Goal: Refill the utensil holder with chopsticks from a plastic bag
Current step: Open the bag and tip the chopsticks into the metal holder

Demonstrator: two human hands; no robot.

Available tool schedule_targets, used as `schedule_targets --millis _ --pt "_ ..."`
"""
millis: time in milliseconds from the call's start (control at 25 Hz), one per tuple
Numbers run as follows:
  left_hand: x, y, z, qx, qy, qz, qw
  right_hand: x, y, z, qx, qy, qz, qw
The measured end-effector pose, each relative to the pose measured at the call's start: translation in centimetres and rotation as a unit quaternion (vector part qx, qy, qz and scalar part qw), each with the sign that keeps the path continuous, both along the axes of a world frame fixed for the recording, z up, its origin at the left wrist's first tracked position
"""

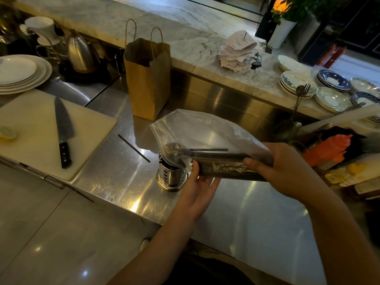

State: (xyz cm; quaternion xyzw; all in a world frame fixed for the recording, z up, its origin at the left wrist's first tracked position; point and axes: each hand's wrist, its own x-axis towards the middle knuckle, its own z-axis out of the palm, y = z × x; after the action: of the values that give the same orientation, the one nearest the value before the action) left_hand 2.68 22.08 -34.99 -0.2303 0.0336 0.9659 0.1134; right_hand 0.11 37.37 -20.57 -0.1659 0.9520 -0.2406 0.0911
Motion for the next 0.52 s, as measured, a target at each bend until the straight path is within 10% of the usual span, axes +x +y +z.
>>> schedule_targets --millis 520 --pt "0.01 -0.14 -0.22 0.024 -0.005 0.004 1.000 0.48 -0.50 0.65 -0.016 0.009 -0.014 1.000"
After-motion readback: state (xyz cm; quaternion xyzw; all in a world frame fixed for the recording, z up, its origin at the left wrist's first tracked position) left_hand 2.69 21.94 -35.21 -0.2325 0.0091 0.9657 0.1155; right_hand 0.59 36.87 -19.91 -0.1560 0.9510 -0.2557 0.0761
